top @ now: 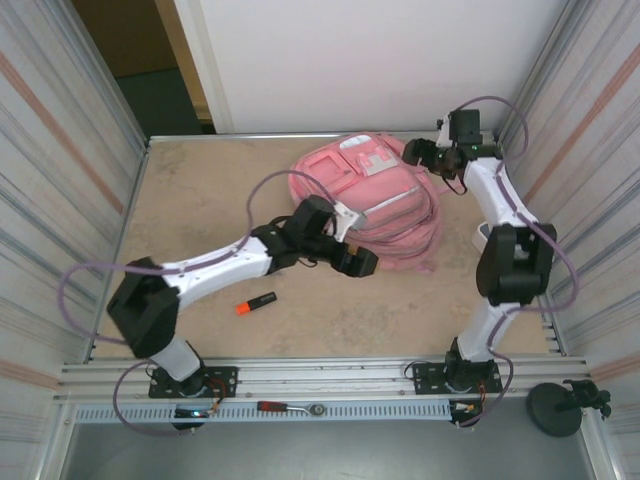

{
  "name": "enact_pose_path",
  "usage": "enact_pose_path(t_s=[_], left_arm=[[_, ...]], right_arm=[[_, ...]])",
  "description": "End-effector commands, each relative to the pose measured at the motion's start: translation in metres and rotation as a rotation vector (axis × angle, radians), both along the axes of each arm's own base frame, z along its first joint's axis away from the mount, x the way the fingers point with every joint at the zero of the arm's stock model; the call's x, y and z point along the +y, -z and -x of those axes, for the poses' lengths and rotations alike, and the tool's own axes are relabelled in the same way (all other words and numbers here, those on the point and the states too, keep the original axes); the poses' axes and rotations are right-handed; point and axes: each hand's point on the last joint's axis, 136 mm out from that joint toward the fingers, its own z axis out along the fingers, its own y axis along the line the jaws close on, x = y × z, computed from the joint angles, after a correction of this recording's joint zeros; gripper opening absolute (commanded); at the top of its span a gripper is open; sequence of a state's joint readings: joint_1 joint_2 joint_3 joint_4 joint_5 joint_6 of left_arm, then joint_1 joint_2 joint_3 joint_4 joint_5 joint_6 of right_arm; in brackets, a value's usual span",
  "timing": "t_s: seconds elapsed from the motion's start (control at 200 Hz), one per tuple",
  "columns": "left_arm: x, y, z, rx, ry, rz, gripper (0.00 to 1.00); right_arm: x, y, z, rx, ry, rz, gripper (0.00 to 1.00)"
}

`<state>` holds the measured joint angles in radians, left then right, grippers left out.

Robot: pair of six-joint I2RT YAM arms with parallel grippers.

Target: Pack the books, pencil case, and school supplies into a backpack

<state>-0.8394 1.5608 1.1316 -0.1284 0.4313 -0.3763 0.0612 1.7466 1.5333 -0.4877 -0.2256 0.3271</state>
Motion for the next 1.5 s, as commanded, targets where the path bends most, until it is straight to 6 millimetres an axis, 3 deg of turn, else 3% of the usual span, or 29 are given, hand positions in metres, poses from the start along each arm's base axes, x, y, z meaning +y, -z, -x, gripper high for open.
enact_pose_path(t_s=[0.0, 0.15, 0.281, 0.506, 0.671, 0.726, 0.746, 0.882, 1.017, 1.232, 1.252, 1.498], left_arm=[[0.057, -0.003, -0.045, -0.058, -0.197, -0.039, 0.95], [0.118, -0.005, -0.111, -0.003, -0.433, 0.017, 0.96], [0.142, 0.008, -0.161, 0.049, -0.529, 0.026, 0.96], [0.138, 0.054, -0.221, 0.134, -0.568, -0.068, 0.95], [0.124, 0.073, -0.247, 0.176, -0.557, -0.073, 0.94], [0.118, 0.071, -0.252, 0.185, -0.54, -0.056, 0.91], [0.116, 0.082, -0.252, 0.205, -0.535, -0.065, 0.9], [0.101, 0.097, -0.247, 0.235, -0.488, -0.076, 0.79], [0.088, 0.113, -0.23, 0.248, -0.432, -0.12, 0.69], [0.081, 0.138, -0.178, 0.264, -0.356, -0.201, 0.63], [0.08, 0.127, -0.173, 0.243, -0.352, -0.193, 0.63], [0.069, 0.116, -0.106, 0.154, -0.265, -0.25, 0.65]], right_arm=[[0.037, -0.012, 0.05, -0.046, -0.104, 0.003, 0.82], [0.073, 0.005, 0.107, -0.031, -0.193, -0.081, 0.77], [0.089, 0.032, 0.143, 0.01, -0.228, -0.108, 0.73], [0.078, 0.081, 0.168, 0.072, -0.173, -0.11, 0.63], [0.056, 0.111, 0.169, 0.107, -0.109, -0.077, 0.56], [0.046, 0.117, 0.166, 0.12, -0.08, -0.088, 0.54], [0.043, 0.119, 0.165, 0.123, -0.071, -0.09, 0.53], [0.022, 0.128, 0.157, 0.141, -0.018, -0.088, 0.5], [0.002, 0.13, 0.15, 0.141, 0.036, -0.073, 0.49], [-0.022, 0.125, 0.129, 0.127, 0.108, -0.109, 0.46], [-0.023, 0.125, 0.126, 0.127, 0.109, -0.112, 0.46], [-0.031, 0.123, 0.076, 0.129, 0.113, -0.159, 0.44]])
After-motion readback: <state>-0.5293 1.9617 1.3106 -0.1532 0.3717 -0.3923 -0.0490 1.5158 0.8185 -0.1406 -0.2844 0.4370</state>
